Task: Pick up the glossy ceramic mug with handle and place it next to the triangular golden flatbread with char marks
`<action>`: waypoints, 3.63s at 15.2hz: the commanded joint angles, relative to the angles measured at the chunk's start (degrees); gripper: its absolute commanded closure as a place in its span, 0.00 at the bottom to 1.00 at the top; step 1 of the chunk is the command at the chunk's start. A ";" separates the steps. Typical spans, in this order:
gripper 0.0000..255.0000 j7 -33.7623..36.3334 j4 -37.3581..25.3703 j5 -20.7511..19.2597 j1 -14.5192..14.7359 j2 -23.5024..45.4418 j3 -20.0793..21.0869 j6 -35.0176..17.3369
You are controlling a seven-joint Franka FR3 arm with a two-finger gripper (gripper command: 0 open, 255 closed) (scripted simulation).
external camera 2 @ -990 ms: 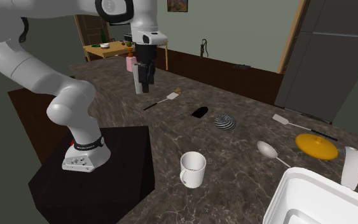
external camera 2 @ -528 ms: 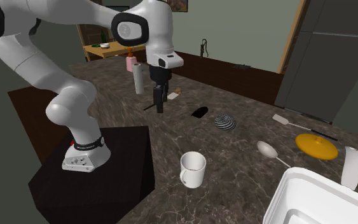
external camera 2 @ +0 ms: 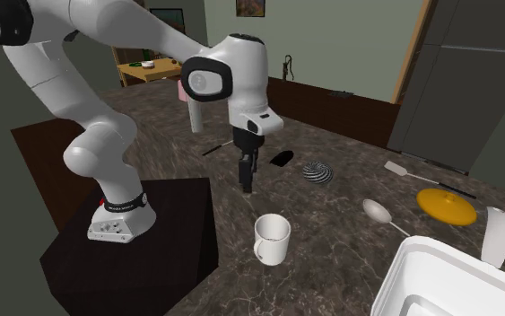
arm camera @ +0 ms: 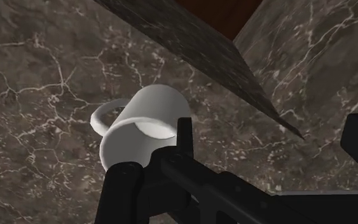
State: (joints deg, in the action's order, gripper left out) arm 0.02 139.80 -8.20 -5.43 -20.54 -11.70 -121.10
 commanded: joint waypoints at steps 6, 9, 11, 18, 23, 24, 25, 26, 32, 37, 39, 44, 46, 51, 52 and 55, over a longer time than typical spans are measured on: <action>0.00 -5.69 -7.05 3.23 -1.13 15.51 -4.58 -9.83; 0.00 -6.00 -6.16 3.62 -1.21 17.02 -4.69 -12.20; 0.00 -6.24 -5.62 3.93 -1.23 18.09 -4.77 -13.78; 0.00 -6.58 -5.01 4.38 -1.27 19.54 -4.86 -15.80; 1.00 -6.58 -5.01 4.38 -1.27 19.54 -4.86 -15.79; 1.00 -6.58 -5.01 4.38 -1.27 19.54 -4.86 -15.79; 1.00 -6.58 -5.01 4.38 -1.27 19.54 -4.86 -15.79; 1.00 -6.58 -5.01 4.38 -1.27 19.54 -4.86 -15.79; 1.00 -6.58 -5.01 4.38 -1.27 19.54 -4.86 -15.80; 1.00 -6.15 -6.55 3.66 -1.25 17.03 -4.75 -11.82; 1.00 -6.02 -7.25 3.43 -1.24 16.12 -4.68 -10.23; 1.00 -5.77 -9.22 2.98 -1.22 14.08 -4.49 -6.27; 1.00 -5.70 -10.10 2.84 -1.21 13.35 -4.41 -4.69; 1.00 -5.58 -12.49 2.59 -1.17 11.77 -4.19 -0.76; 1.00 -5.57 -13.00 2.55 -1.16 11.50 -4.15 0.03; 1.00 -5.54 -14.61 2.47 -1.13 10.75 -4.02 2.37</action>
State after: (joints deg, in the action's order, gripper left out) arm -5.51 125.87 -5.73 -6.58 -9.64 -15.76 -119.58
